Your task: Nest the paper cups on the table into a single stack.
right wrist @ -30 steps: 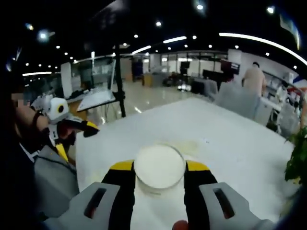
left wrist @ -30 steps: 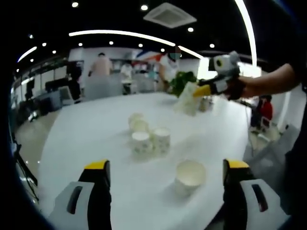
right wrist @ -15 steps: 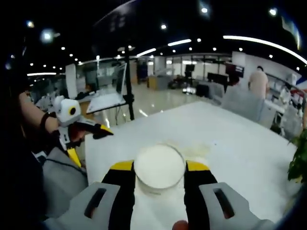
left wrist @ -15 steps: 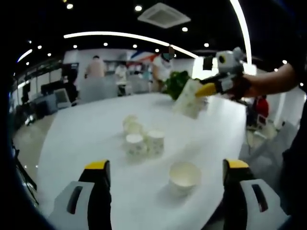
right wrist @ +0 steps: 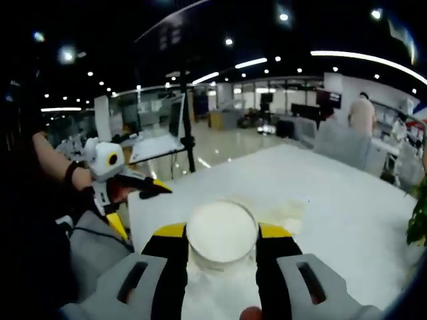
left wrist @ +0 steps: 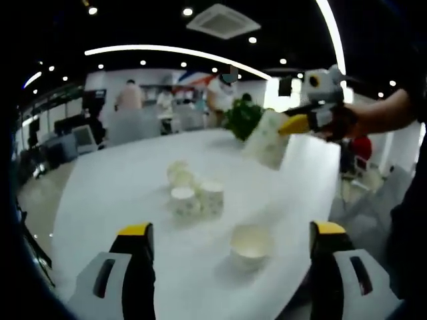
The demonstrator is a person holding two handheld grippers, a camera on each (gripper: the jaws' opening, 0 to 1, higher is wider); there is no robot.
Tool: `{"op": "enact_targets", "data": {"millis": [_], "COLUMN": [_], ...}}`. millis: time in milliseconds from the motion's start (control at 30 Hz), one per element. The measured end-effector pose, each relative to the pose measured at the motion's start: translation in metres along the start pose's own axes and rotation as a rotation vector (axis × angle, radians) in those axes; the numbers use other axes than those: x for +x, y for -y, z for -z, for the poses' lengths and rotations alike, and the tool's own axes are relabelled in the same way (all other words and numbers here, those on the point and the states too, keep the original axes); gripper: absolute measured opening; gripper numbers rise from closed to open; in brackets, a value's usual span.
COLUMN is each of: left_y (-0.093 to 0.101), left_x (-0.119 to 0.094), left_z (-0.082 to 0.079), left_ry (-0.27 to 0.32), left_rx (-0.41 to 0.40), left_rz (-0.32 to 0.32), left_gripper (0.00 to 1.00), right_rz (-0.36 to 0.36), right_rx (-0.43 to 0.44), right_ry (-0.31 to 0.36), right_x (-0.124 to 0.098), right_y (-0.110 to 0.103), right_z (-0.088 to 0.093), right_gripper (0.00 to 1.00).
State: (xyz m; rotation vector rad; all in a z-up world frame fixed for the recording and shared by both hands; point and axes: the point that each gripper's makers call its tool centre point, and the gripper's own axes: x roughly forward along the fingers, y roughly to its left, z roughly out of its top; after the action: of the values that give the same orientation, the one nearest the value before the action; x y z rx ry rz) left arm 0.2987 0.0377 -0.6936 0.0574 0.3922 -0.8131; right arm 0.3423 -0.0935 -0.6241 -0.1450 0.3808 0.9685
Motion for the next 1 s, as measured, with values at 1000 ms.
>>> {"op": "enact_targets", "data": {"millis": [1000], "left_y": [0.028], "left_x": [0.005], "left_z": [-0.013], "left_ry": [0.045], "left_rx": [-0.077], "left_rz": [0.095], "left_gripper": [0.86], "right_rz": [-0.022], "right_rx": [0.049], "right_ry": [0.042], "right_x": [0.002], "right_y": [-0.020], "right_z": [-0.004], "right_gripper": [0.36]}}
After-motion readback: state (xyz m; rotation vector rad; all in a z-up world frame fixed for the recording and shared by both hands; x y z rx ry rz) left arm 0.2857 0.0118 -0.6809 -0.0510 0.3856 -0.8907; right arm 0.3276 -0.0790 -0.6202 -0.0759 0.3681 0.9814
